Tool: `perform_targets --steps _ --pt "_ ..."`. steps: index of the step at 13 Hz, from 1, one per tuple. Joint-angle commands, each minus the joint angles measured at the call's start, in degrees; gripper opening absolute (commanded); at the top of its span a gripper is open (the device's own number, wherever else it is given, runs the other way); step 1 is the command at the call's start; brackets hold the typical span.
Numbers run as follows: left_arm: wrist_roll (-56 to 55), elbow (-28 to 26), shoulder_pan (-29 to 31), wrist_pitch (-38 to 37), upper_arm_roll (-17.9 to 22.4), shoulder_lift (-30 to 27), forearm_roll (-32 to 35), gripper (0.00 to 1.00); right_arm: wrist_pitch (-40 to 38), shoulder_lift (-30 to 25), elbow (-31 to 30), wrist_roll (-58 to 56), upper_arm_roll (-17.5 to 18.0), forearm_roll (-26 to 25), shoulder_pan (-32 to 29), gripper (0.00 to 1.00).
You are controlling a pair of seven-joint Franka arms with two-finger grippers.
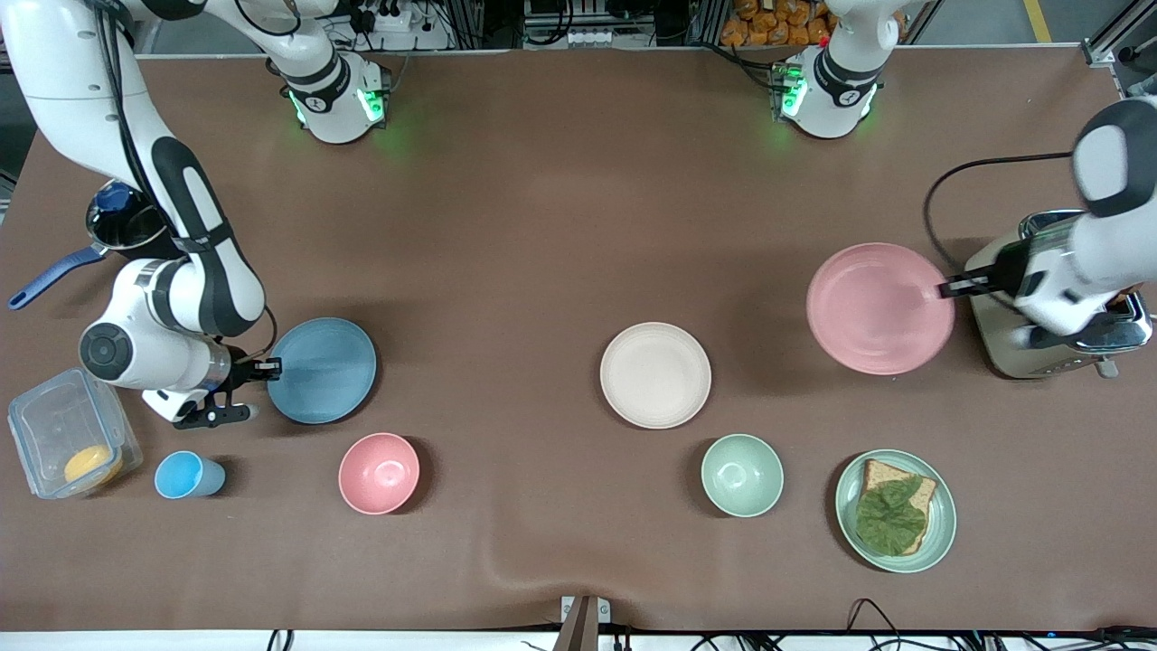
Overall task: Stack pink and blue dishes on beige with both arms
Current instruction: 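Lift the pink plate with the left gripper over the beige plate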
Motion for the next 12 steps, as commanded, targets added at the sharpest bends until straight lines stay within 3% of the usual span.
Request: perform_targets --steps 1,4,7,12 --pt "-4.08 1.54 -0.46 1.89 -3.1 4.09 -4.29 0.0 0.18 -3.0 -0.02 -2.56 0.45 0.81 -0.34 0.0" --pt "-16.63 1.45 -9.22 6.81 -3.55 6.72 -3.34 0.0 -1.48 -5.38 1.91 -5.11 0.54 0.72 -0.16 0.0" --pt "-26.67 1.62 -16.18 12.35 -3.64 11.55 1.75 0.0 -10.69 -5.56 8.93 -4.68 3.08 0.81 0.01 0.0" --pt "-30.3 0.22 -20.6 17.71 -3.81 15.52 1.5 0.0 -13.27 -5.21 12.2 2.95 5.2 2.74 4.13 0.0"
